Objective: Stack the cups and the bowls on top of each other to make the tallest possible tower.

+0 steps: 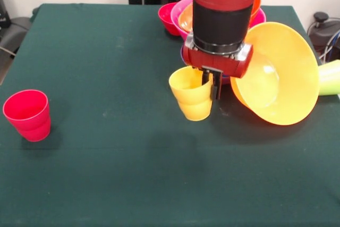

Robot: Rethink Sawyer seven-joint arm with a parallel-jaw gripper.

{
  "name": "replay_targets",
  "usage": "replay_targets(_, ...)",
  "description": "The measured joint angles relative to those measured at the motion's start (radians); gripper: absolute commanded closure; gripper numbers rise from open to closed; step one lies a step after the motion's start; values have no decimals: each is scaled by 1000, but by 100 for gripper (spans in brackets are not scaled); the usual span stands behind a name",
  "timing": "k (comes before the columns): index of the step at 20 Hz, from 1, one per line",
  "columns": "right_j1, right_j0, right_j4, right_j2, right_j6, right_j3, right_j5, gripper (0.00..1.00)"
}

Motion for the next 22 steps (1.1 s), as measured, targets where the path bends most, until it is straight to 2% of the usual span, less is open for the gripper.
replay_targets(8, -36, 0, 32, 0, 0, -71, 131, 100)
replay_targets(22, -96, 3, 73, -1, 0, -152, 301, 100)
